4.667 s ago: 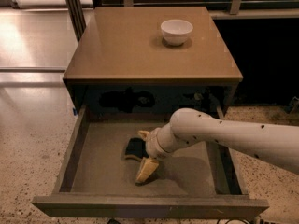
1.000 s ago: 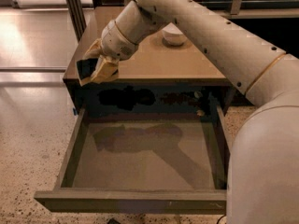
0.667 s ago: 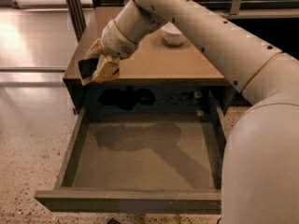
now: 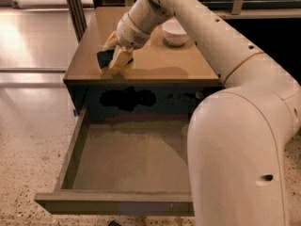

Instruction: Pick sponge from top drawer and place on counter

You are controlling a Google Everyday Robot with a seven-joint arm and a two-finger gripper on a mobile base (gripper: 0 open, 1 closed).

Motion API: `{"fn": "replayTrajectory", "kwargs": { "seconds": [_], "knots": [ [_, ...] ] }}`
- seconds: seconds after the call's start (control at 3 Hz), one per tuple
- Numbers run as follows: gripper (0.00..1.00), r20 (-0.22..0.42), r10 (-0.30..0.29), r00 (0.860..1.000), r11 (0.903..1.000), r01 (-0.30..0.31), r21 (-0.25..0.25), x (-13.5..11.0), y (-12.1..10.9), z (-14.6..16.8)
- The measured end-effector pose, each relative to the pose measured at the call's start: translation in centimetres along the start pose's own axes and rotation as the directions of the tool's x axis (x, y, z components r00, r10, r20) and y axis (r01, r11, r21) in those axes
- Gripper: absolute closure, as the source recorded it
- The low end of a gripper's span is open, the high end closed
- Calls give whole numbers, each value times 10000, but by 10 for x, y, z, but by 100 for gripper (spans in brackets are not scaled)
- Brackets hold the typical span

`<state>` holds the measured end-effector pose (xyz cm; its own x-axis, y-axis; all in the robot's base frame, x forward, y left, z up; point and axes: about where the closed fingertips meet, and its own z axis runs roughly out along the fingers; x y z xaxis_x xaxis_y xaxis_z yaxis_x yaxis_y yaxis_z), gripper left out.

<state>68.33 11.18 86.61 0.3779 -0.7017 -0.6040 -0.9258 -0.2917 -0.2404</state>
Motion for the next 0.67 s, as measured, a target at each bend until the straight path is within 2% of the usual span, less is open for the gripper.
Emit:
{"fn": "replayTrajectory", "kwargs": {
  "seconds": [0.33,0.67],
  "knots": [
    [100,57,14,10000,9998,-15,218,1,-9,-4],
    [100,56,70,10000,9998,-71,203,3,-8,-2]
  ]
}}
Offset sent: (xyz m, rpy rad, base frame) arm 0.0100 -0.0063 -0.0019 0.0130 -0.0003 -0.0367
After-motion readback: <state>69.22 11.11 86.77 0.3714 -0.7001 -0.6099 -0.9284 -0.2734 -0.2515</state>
